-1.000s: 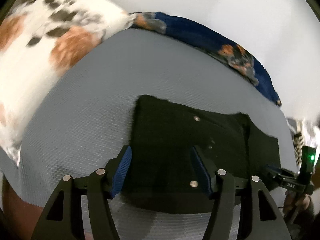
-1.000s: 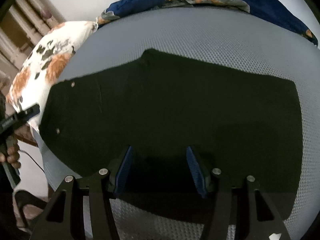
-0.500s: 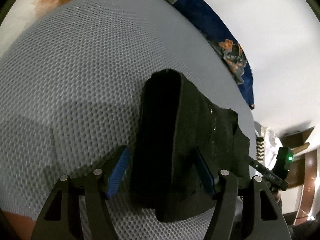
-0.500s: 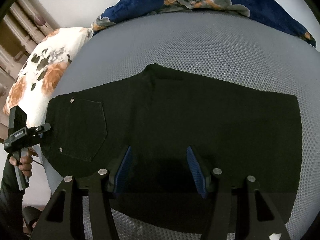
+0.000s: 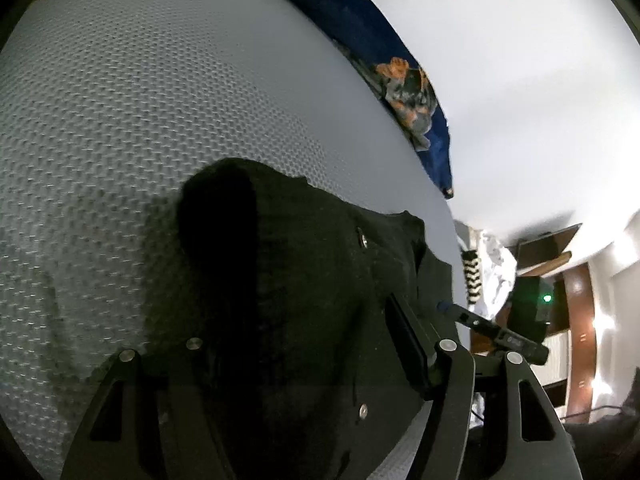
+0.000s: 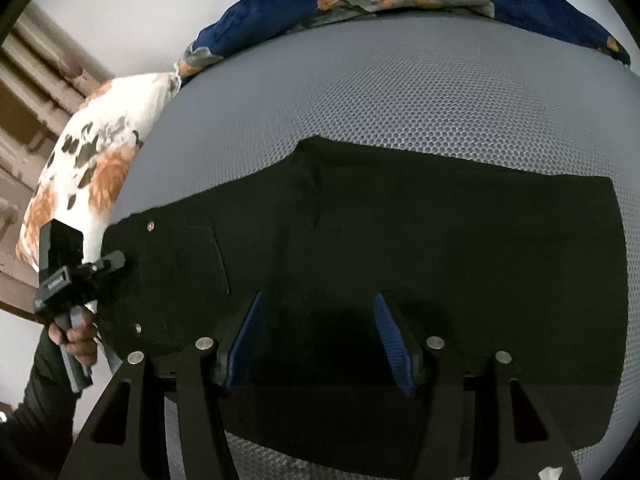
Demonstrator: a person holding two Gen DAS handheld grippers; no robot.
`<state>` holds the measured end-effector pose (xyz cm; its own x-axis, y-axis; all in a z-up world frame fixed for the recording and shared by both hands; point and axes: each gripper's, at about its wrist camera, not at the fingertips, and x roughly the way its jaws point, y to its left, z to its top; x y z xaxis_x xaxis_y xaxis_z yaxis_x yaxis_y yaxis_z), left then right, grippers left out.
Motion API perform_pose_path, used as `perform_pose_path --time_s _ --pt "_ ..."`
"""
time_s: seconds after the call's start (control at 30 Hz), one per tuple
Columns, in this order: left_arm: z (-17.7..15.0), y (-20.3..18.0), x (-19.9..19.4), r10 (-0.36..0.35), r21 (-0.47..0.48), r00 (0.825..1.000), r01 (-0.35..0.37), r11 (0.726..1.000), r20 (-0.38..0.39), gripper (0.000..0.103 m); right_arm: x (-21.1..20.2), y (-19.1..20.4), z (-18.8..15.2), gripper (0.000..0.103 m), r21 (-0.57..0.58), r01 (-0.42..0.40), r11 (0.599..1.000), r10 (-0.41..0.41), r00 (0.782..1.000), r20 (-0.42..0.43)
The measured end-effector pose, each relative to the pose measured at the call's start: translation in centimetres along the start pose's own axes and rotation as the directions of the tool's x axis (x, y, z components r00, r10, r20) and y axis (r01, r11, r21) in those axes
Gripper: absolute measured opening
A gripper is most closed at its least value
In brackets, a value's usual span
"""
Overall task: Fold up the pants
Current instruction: 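Grasp the trouser end with the left gripper and lift it, then fold the held end over the trousers with the left gripper and release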
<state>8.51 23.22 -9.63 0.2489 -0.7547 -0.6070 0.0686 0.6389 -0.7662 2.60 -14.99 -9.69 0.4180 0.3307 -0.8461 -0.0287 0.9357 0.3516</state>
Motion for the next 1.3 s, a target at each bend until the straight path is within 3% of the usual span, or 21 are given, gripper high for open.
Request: perform_pose_path --time_s 0.07,0.13,0.3,0.57,0.83,1.1,1.3 --pt "-0.4 -0.6 -0.1 0.068 -0.017 0.997 -0.067 0.998 0.023 0.059 -0.4 -0.3 0.1 0.055 0.005 -0.001 1.000 0.001 1.000 0.016" --pt "-0.6 -1.2 0.0 0.126 -0.036 0.992 -0.124 0.992 0.030 0.042 -0.9 -0.7 0.0 0.055 0.013 -0.005 1.000 0.005 0.999 0.032" --pt "-1.0 -4.6 -1.0 0.151 -0.047 0.987 -0.149 0.988 0.061 0.027 -2.5 -2.4 0.0 0.055 0.051 -0.018 0.999 0.014 0.996 0.086" --pt "-1.3 -14.3 -0.3 0.104 0.005 0.991 -0.105 0.995 0.087 0.026 -6.6 -4.4 -0.8 0.055 0.042 0.012 0.999 -0.021 0.978 0.207" --pt "-0.3 -21.4 6.2 0.085 0.025 0.996 -0.085 0.996 0.020 0.026 -11.2 -8.2 -2.6 0.058 0.107 0.031 0.994 -0.062 0.949 0.308" --pt "-0.6 -25.7 13.9 0.188 0.087 0.981 -0.184 0.979 -0.038 0.026 -13.2 -13.4 -4.6 0.059 0.236 0.018 0.972 -0.099 0.936 0.337" --pt "-2.3 -27.2 18.0 0.293 0.177 0.956 -0.285 0.942 -0.019 0.027 -13.3 -16.2 -5.6 0.060 0.313 -0.008 0.950 -0.109 0.928 0.355"
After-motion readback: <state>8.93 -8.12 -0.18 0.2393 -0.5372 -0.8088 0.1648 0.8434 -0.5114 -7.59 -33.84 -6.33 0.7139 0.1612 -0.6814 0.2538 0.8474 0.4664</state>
